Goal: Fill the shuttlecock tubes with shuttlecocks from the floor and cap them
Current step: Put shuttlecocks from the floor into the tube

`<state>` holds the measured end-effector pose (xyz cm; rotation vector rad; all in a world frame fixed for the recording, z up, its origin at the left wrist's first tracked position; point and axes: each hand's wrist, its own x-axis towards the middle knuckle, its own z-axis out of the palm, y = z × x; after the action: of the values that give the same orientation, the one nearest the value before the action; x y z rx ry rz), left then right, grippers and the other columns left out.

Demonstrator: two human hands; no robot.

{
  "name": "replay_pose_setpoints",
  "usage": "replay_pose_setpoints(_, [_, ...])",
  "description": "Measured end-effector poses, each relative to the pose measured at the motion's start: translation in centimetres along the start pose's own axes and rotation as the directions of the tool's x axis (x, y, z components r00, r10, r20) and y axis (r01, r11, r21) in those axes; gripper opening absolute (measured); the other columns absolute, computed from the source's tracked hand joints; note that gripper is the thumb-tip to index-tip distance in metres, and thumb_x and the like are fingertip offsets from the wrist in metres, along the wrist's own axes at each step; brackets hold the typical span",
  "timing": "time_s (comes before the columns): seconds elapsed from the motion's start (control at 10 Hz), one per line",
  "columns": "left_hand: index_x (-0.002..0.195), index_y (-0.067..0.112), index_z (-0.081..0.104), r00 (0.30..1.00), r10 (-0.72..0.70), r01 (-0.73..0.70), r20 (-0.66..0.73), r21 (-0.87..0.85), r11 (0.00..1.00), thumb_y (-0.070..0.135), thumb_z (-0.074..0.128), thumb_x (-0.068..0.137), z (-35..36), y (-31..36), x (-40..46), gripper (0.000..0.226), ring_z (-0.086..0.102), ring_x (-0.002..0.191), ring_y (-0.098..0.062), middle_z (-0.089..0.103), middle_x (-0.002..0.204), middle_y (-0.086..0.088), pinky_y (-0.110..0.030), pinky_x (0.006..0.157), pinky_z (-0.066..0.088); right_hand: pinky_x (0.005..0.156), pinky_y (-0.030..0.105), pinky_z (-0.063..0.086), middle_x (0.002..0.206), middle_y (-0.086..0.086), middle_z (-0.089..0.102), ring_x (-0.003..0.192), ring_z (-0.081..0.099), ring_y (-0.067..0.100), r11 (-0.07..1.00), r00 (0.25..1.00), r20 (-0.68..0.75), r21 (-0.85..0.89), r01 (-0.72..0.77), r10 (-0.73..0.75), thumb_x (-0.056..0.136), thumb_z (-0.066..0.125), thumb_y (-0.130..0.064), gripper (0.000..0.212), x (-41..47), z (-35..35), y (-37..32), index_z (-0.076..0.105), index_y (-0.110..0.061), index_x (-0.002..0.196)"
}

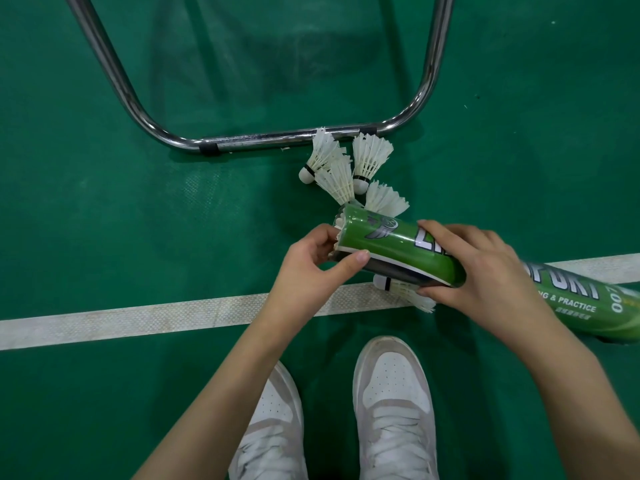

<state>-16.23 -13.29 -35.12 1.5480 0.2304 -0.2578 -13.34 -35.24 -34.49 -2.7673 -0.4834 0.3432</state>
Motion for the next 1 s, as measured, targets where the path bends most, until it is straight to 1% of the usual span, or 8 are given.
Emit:
replay_pose_setpoints(0.1, [0.088, 0.022, 0.062, 1.000, -0.010, 0.010, 0.021, -0.002, 1.000, 0.009, 0.068, 0.084, 0.0, 0.1, 0.1, 0.015, 0.064, 0.081, 0.000, 0.070, 0.082, 0.016, -0.018, 0.081, 0.049, 0.090, 0.042, 0.035, 0.120, 0.004, 0.054, 0.105, 0.044, 0.028, 1.000, 1.000, -0.001, -0.001, -0.001, 0.001, 0.060, 0.080, -0.037, 0.089, 0.1, -0.1, -0.1, 0.035, -0.034, 0.137])
replay_pose_setpoints(0.2, [0.096, 0.029, 0.064, 0.998, -0.019, 0.017, 0.060, 0.034, 0.999, 0.012, 0.071, 0.082, 0.3, 0.1, 0.2, 0.023, 0.066, 0.094, -0.002, 0.072, 0.095, 0.014, -0.022, 0.089, 0.050, 0.088, 0.043, 0.036, 0.119, 0.003, 0.054, 0.103, 0.045, 0.028, 1.000, 1.000, -0.007, 0.004, 0.017, -0.017, 0.060, 0.081, -0.036, 0.088, 0.1, 0.0, -0.3, 0.037, -0.033, 0.136])
replay_pose_setpoints(0.3, [0.095, 0.035, 0.064, 0.997, -0.028, 0.019, 0.075, 0.111, 0.994, 0.019, 0.074, 0.080, 0.5, 0.3, 0.2, 0.024, 0.065, 0.098, -0.002, 0.072, 0.099, 0.014, -0.022, 0.093, 0.048, 0.087, 0.043, 0.036, 0.118, 0.003, 0.055, 0.102, 0.046, 0.029, 1.000, 1.000, -0.010, 0.000, 0.030, -0.030, 0.059, 0.081, -0.036, 0.088, 0.1, 0.1, -0.5, 0.037, -0.033, 0.136])
replay_pose_setpoints(0.4, [0.093, 0.036, 0.064, 0.998, 0.003, -0.013, 0.068, 0.148, 0.989, 0.017, 0.074, 0.080, 0.3, 0.5, 0.4, 0.025, 0.065, 0.093, 0.003, 0.070, 0.095, 0.019, -0.013, 0.086, 0.048, 0.089, 0.042, 0.035, 0.119, 0.002, 0.054, 0.103, 0.045, 0.027, 1.000, 1.000, -0.011, 0.001, 0.025, -0.025, 0.060, 0.081, -0.037, 0.089, 0.3, 0.0, -0.5, 0.036, -0.034, 0.137])
replay_pose_setpoints(0.5, [0.093, 0.032, 0.065, 0.999, 0.026, -0.033, 0.044, 0.145, 0.989, 0.016, 0.075, 0.079, 0.1, 0.7, 0.5, 0.024, 0.065, 0.087, 0.006, 0.070, 0.093, 0.019, -0.008, 0.078, 0.046, 0.090, 0.042, 0.035, 0.120, 0.002, 0.053, 0.104, 0.044, 0.027, 1.000, 1.000, -0.011, 0.002, 0.021, -0.021, 0.061, 0.080, -0.038, 0.089, 0.4, 0.0, -0.5, 0.035, -0.034, 0.137])
replay_pose_setpoints(0.7, [0.090, 0.034, 0.066, 0.998, 0.020, -0.029, 0.063, 0.138, 0.990, 0.017, 0.076, 0.076, -0.4, 0.7, 0.8, 0.025, 0.064, 0.081, 0.008, 0.071, 0.083, 0.024, -0.007, 0.073, 0.046, 0.090, 0.043, 0.036, 0.120, 0.003, 0.054, 0.105, 0.045, 0.027, 1.000, 1.000, -0.011, -0.003, 0.023, -0.023, 0.061, 0.080, -0.038, 0.089, 0.4, 0.1, -0.6, 0.035, -0.034, 0.137])
replay_pose_setpoints(0.8, [0.091, 0.035, 0.065, 0.994, 0.009, -0.024, 0.112, 0.134, 0.991, 0.013, 0.074, 0.078, -0.5, 0.8, 1.0, 0.027, 0.063, 0.081, 0.010, 0.070, 0.082, 0.026, -0.006, 0.073, 0.045, 0.090, 0.043, 0.036, 0.120, 0.002, 0.054, 0.105, 0.045, 0.027, 1.000, 1.000, -0.009, -0.002, 0.024, -0.024, 0.061, 0.080, -0.038, 0.089, 0.4, 0.1, -0.5, 0.034, -0.034, 0.138])
replay_pose_setpoints(1.0, [0.094, 0.034, 0.062, 0.978, -0.038, 0.007, 0.207, 0.150, 0.989, 0.012, 0.068, 0.084, -0.5, 1.1, 1.6, 0.025, 0.062, 0.085, 0.012, 0.068, 0.089, 0.025, -0.006, 0.077, 0.045, 0.090, 0.044, 0.037, 0.119, 0.004, 0.054, 0.104, 0.045, 0.028, 1.000, 1.000, -0.018, 0.002, 0.020, -0.020, 0.060, 0.080, -0.038, 0.089, 0.4, 0.1, -0.4, 0.035, -0.033, 0.137])
